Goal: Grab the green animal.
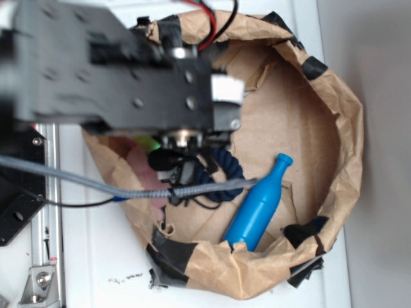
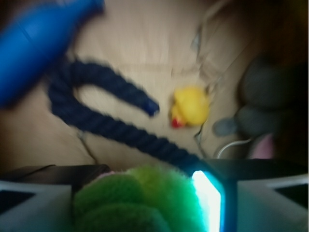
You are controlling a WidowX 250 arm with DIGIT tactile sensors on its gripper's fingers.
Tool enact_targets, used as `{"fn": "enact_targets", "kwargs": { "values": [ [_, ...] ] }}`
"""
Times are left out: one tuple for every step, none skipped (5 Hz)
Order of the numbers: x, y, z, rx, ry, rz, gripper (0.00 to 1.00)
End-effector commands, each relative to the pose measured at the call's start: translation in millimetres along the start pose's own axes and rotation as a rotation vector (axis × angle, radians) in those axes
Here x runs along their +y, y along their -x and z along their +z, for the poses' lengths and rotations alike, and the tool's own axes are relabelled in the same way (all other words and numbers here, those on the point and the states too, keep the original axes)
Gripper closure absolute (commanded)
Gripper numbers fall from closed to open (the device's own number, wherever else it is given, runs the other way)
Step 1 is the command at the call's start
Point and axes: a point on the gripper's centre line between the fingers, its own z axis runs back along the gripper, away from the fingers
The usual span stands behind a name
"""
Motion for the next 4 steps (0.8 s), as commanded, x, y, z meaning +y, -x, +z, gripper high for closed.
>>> {"fn": "enact_targets", "kwargs": {
  "values": [
    [20.2, -10.0, 90.1, -0.252, 0.041, 0.045, 1.00],
    [13.8, -12.8, 96.4, -0.327, 0.056, 0.040, 1.00],
    [14.8, -12.1, 98.7, -0.351, 0.081, 0.053, 1.00],
    [16.0, -11.9, 98.0, -0.341, 0.088, 0.060, 1.00]
  ]
}}
